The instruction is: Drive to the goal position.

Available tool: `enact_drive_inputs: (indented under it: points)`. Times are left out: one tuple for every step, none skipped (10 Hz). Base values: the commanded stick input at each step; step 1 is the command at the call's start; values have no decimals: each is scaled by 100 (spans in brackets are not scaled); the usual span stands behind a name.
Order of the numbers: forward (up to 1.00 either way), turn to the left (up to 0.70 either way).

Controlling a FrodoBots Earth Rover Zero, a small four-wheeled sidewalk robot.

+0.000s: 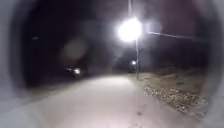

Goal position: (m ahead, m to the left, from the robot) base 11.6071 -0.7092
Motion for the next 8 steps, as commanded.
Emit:
enact_drive_inputs:
  points:
    - [100,0]
    - [100,0]
    - [100,0]
    - [100,0]
    - [100,0]
    - [100,0]
    - [100,0]
    - [100,0]
